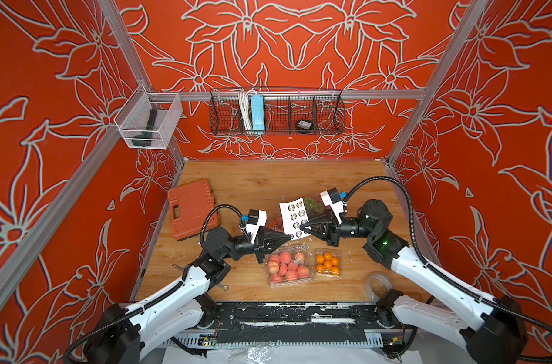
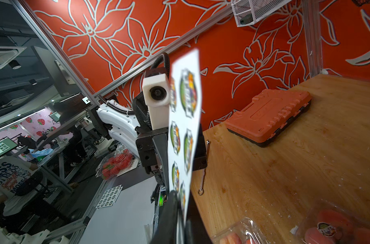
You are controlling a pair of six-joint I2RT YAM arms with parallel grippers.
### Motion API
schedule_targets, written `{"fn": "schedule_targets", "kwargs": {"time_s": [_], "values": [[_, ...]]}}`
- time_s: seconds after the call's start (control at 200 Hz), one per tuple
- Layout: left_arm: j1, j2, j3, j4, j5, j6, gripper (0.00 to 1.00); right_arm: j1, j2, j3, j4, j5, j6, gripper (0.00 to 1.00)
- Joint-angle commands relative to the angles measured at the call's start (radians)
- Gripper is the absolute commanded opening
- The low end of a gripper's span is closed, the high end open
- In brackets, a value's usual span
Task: Label fruit boxes
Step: Pick up the label sticker from the center of the board, then adjust the label sticker.
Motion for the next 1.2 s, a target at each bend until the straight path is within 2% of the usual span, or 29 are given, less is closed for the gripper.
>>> {"fn": "schedule_targets", "kwargs": {"time_s": [0.0, 0.055, 0.19, 0.34, 0.415, 0.911, 1.196], "values": [[-0.005, -0.005, 0.019, 0.059, 0.029, -0.021, 0.0, -0.002, -0.037, -0.04, 0.068, -0.077, -0.004, 0.22], [-0.006, -0.008, 0.023, 0.051, 0.028, -0.015, 0.0, -0.002, -0.049, -0.053, 0.081, -0.078, -0.002, 0.25], [-0.005, 0.002, 0.024, 0.058, 0.049, -0.025, 0.0, 0.0, -0.059, -0.055, 0.091, -0.085, 0.001, 0.24], [-0.011, 0.027, 0.016, 0.114, 0.066, -0.058, 0.0, 0.0, -0.04, -0.046, 0.105, -0.094, 0.007, 0.07], [-0.012, 0.028, 0.007, 0.146, 0.08, -0.076, 0.0, 0.001, -0.032, -0.043, 0.087, -0.095, -0.007, 0.01], [-0.032, 0.079, 0.033, 0.136, 0.091, -0.063, 0.0, 0.007, -0.006, -0.042, 0.113, -0.077, 0.001, 0.0], [-0.042, 0.089, 0.036, 0.136, 0.082, -0.055, 0.0, 0.01, 0.003, -0.034, 0.07, -0.022, -0.028, 0.0]]}}
